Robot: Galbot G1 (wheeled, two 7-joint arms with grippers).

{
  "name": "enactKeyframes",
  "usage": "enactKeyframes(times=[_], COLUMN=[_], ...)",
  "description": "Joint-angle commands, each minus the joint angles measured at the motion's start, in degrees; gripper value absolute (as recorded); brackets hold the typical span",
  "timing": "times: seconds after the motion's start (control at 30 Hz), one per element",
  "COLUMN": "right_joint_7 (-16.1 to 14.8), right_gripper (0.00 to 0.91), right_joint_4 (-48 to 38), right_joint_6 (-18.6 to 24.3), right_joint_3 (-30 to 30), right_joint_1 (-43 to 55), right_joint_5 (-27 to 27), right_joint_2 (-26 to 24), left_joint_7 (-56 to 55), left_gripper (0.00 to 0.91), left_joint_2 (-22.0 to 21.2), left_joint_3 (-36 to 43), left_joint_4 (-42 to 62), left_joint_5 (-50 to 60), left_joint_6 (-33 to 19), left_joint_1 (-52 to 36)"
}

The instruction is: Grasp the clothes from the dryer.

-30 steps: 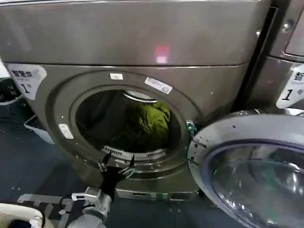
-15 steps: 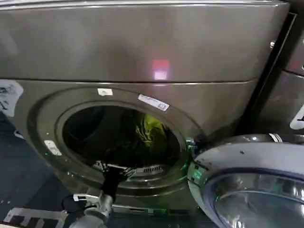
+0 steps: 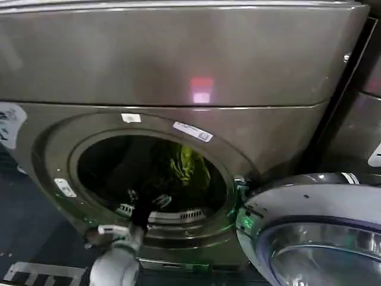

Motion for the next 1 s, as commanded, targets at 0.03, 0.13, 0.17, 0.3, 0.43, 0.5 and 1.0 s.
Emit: enactKeyframes(times=[0.03,0.13,0.17,0.3,0.43,0.5,1.0], right_joint_7=[-0.1,-0.2,-0.2,-0.3,-0.7,-0.7,-0.9], right_gripper=[0.907,0.907,0.907,0.907,0.907,0.907,0.907], right_joint_4=[-0.2,-0.1,-0.1,-0.1,-0.1,0.1,0.9], right_joint_6=[0.1,0.1,0.1,0.5,0.7,0.8,0.9], right_joint_3=[0.6,0.6,0.5,0.5,0.1,-0.5,-1.7], right_joint_1=[-0.5,-0.5,-0.5,-0.4,-0.1,0.4,1.2], right_joint_5=[-0.2,-0.2,-0.2,-0.4,-0.7,-0.8,-1.0], right_joint_2=[-0.1,0.0,0.1,0.0,0.2,0.1,0.4], left_joint_7=[0.0,0.0,0.0,0.2,1.9,4.4,41.2], left_gripper=[0.907,0.907,0.907,0.907,0.907,0.907,0.907], left_joint_2=[-1.6,-2.4,-2.7,-3.2,-2.6,-2.0,-0.2], left_joint_3=[-0.1,-0.3,-0.4,-0.3,-1.1,-1.1,8.0], left_joint_4=[15.6,19.7,21.1,25.7,34.2,37.8,65.6], left_joint_5=[0.5,1.2,1.3,1.7,3.7,5.8,26.9], left_joint_6=[-1.8,-2.7,-3.0,-2.9,-2.8,-3.0,-18.3], left_joint_1=[-13.6,-16.4,-17.5,-20.9,-25.9,-28.2,-46.0])
